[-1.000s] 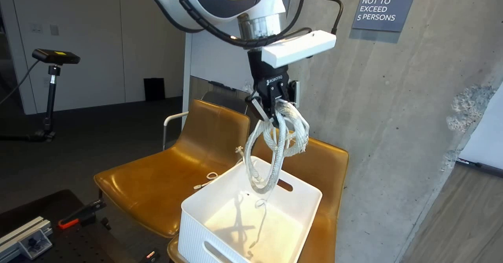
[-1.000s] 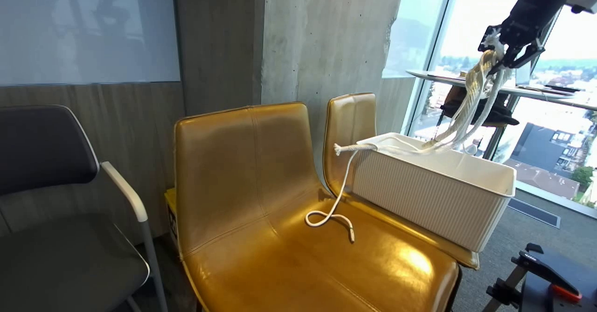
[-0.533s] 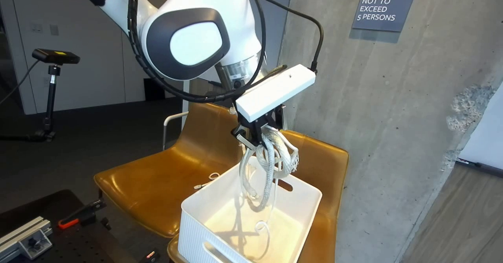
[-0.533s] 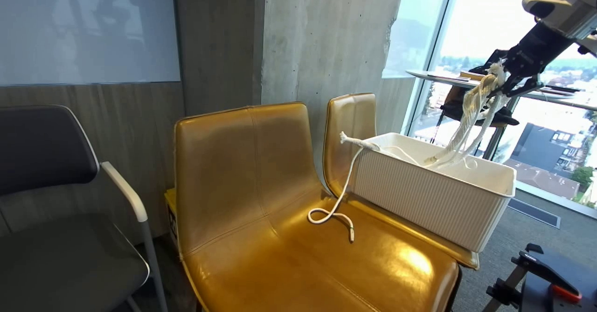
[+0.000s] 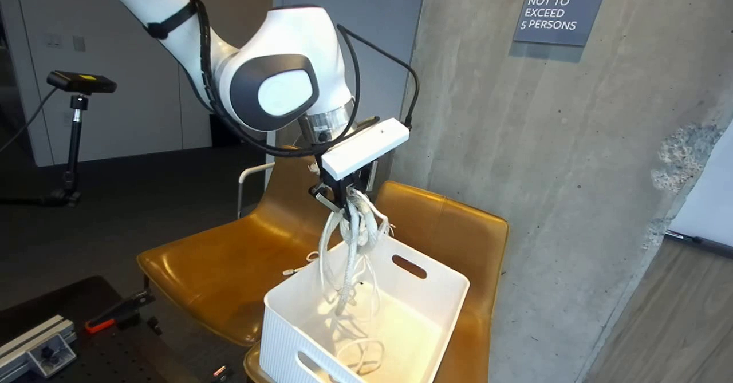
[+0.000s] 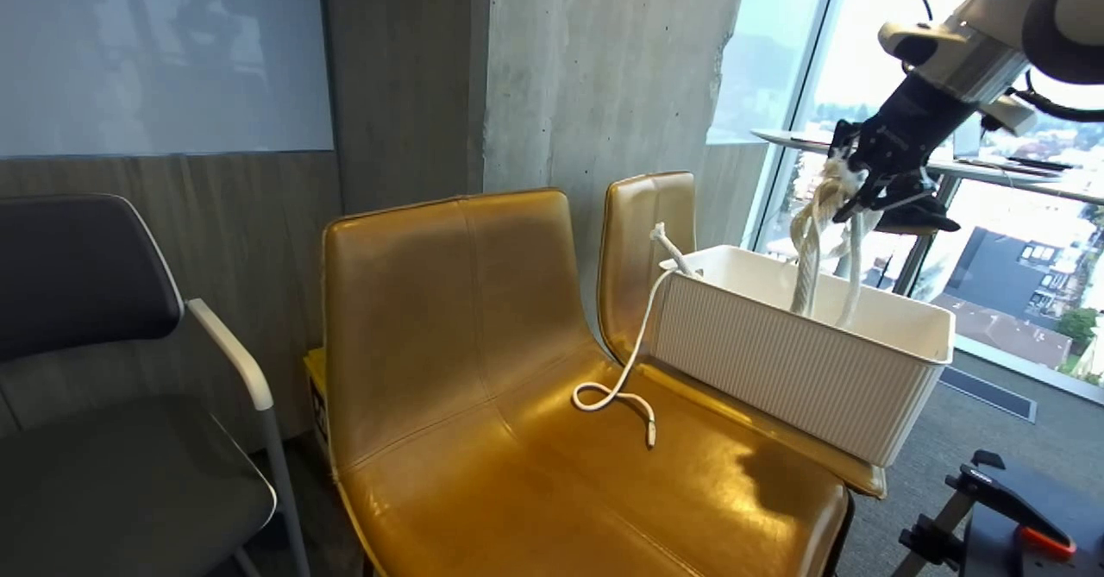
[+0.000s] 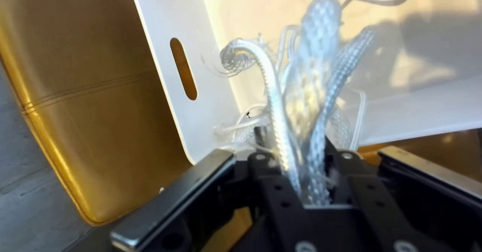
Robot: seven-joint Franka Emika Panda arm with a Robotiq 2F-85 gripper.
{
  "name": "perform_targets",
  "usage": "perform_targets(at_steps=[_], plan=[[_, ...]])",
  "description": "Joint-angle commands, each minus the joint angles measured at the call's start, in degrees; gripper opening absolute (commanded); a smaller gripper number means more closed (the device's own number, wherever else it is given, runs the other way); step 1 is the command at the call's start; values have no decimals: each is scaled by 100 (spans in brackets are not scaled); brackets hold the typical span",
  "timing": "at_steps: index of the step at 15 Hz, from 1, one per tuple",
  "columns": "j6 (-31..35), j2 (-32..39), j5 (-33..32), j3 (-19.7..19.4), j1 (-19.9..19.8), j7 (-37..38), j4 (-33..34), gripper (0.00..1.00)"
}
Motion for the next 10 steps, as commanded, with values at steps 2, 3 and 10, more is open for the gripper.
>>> perform_targets(at_steps=[2,3,10], plan=[[-812,1434,-209,333,17,356,1488,69],[-959,1661,-246,390,-10,381,1748,76],[-1932,2738,-237,827,-2,333,3438,100]])
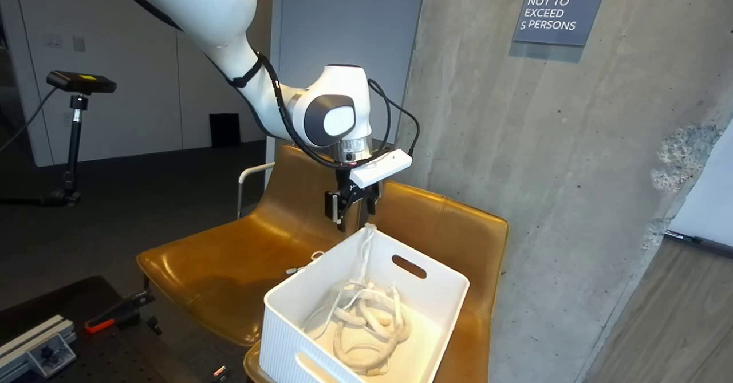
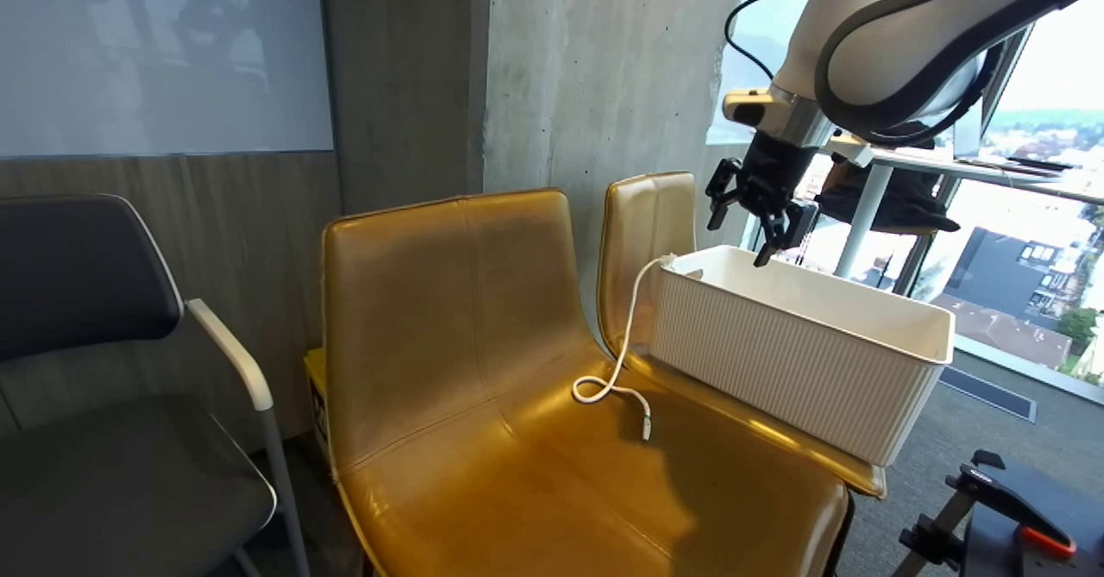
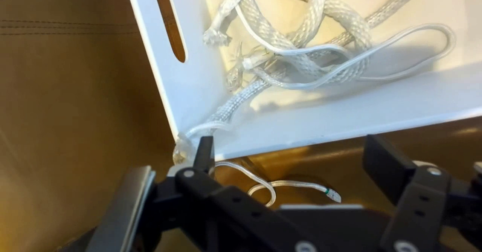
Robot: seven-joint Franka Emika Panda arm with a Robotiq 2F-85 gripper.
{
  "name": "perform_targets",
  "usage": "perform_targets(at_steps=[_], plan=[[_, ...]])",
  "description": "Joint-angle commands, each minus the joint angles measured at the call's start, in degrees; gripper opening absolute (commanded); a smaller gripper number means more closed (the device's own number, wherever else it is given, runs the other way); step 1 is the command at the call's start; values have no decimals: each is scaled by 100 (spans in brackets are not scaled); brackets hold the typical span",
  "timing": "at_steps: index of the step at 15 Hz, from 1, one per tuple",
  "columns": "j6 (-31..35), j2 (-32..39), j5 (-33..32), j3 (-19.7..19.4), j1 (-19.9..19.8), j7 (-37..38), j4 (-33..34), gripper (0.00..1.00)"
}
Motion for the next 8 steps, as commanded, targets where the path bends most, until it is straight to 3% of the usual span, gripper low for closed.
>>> perform_targets(at_steps=[1,8], plan=[[-497,468,-27,359,-41,3,891,100],[-935,1593,-39,723,19,-68,2416,100]])
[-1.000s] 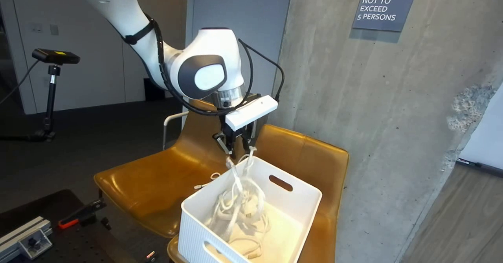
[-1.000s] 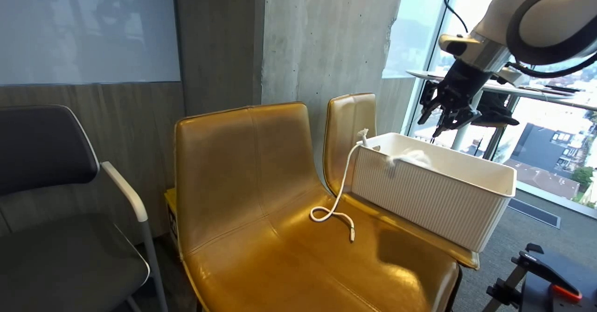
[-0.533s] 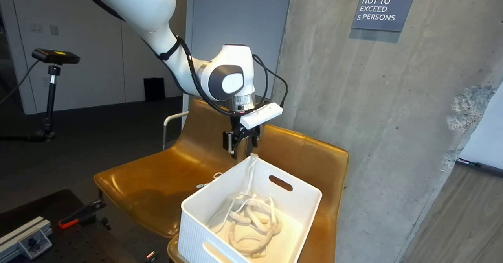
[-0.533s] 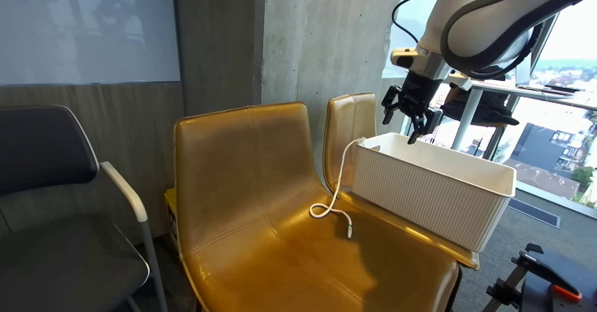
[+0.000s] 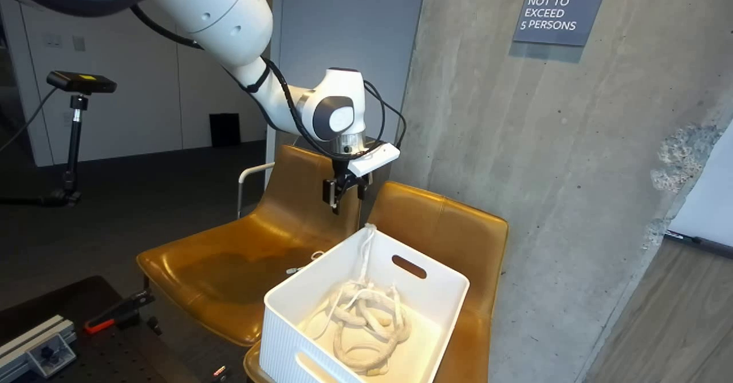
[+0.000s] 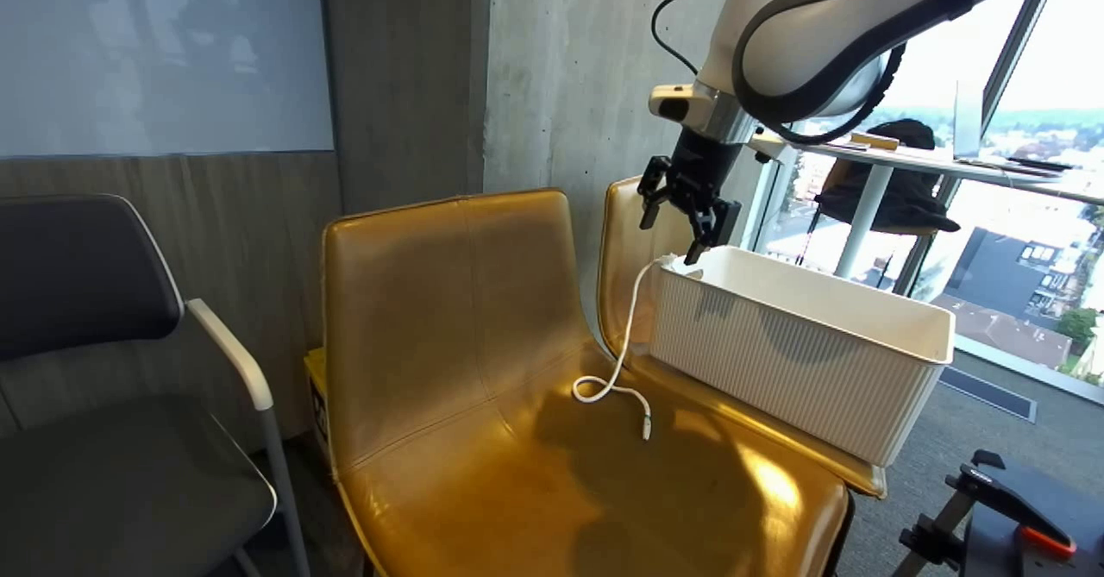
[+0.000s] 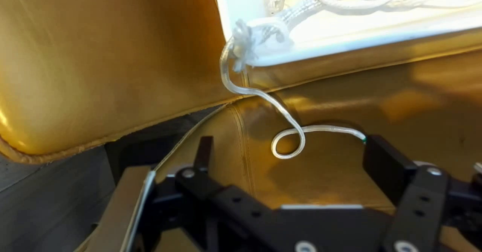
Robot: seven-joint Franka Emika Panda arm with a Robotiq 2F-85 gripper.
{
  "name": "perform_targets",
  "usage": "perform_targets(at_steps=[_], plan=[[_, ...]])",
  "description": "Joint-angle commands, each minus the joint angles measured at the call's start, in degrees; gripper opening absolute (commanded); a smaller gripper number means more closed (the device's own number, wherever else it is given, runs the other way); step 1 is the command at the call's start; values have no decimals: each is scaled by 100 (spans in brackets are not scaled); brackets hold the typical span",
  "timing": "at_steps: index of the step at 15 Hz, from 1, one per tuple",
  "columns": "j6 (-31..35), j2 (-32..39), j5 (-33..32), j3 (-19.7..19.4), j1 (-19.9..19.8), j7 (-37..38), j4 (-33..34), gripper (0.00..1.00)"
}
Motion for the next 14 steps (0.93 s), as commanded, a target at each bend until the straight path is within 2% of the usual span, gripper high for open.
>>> perform_targets(at_steps=[1,9,14], plan=[[-415,736,-81,112,50,-45,1038,100],[-792,1702,-462,118,559,-64,1952,100],[-865,1868,-918,26,739,-232,1904,100]])
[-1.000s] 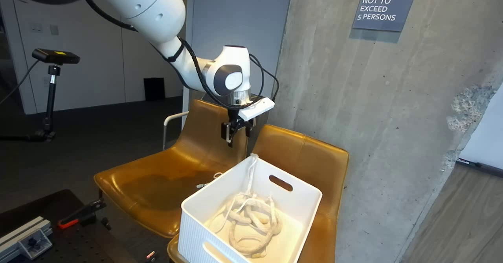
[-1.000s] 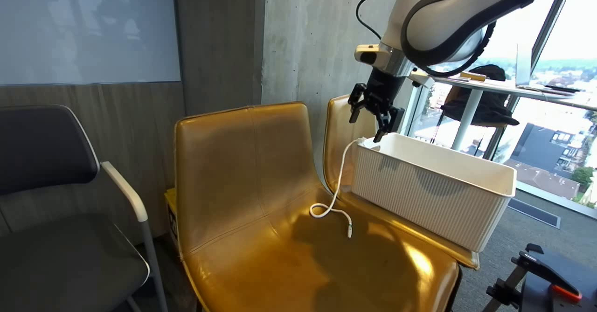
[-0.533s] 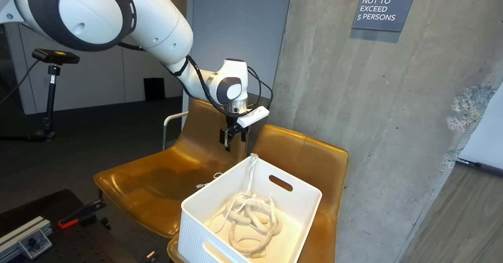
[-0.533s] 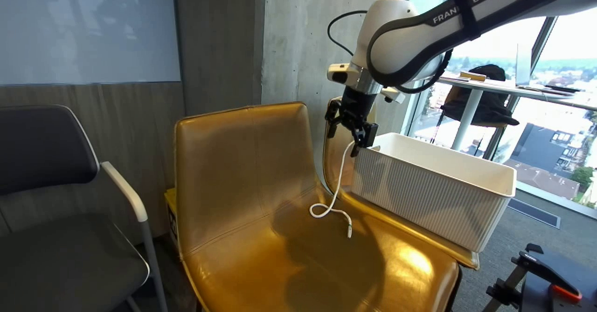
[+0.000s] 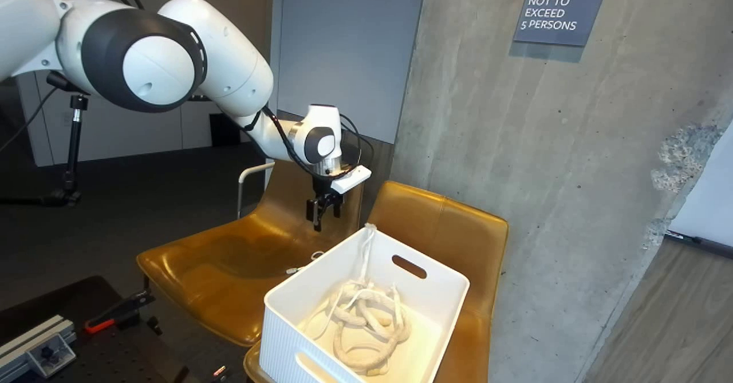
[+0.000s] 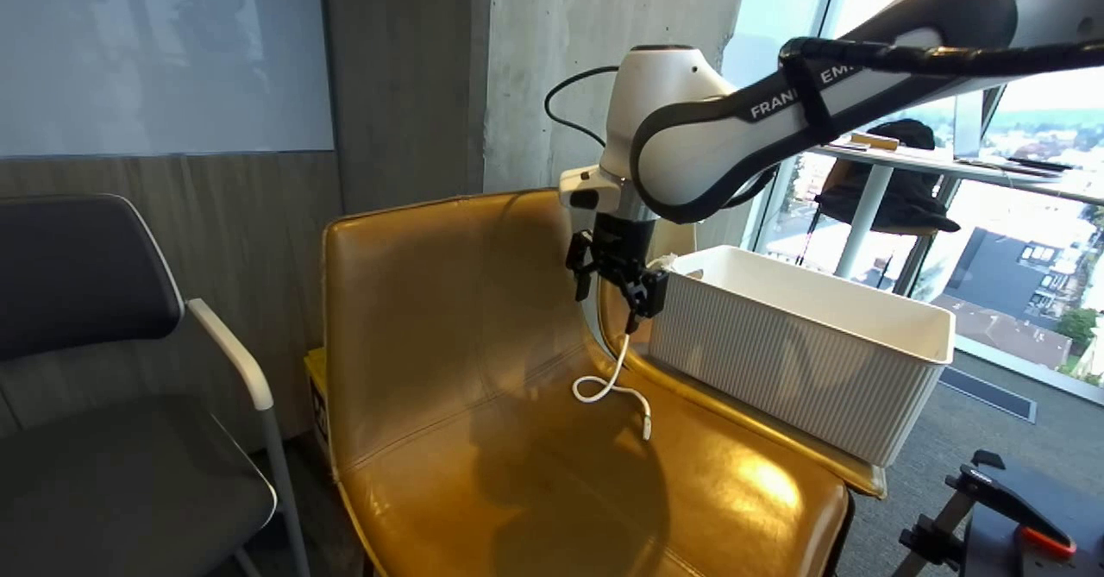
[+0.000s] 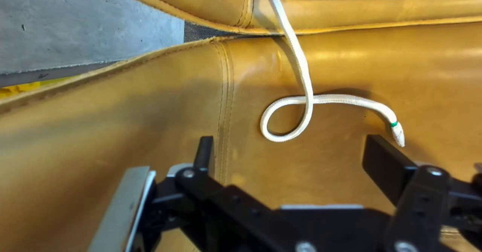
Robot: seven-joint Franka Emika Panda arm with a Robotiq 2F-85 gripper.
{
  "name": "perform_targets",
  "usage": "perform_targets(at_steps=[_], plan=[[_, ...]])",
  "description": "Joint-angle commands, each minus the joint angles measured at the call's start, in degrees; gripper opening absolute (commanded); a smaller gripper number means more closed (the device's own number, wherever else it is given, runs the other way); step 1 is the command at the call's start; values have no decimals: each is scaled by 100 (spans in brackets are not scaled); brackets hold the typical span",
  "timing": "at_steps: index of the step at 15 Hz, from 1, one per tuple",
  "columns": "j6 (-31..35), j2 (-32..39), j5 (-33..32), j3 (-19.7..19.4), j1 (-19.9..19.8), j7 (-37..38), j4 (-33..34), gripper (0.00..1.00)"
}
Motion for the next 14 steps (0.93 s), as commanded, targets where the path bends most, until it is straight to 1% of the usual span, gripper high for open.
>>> perform_targets(at_steps=[1,6,10,14], plan=[[-122,118,-343,-97,76,-201,34,100],[227,65,-790,-311,17,-293,-608,100],[534,58,-1047,-461,-42,-302,-874,100],[885,66,-1126,-500,-46,-238,-1021,100]])
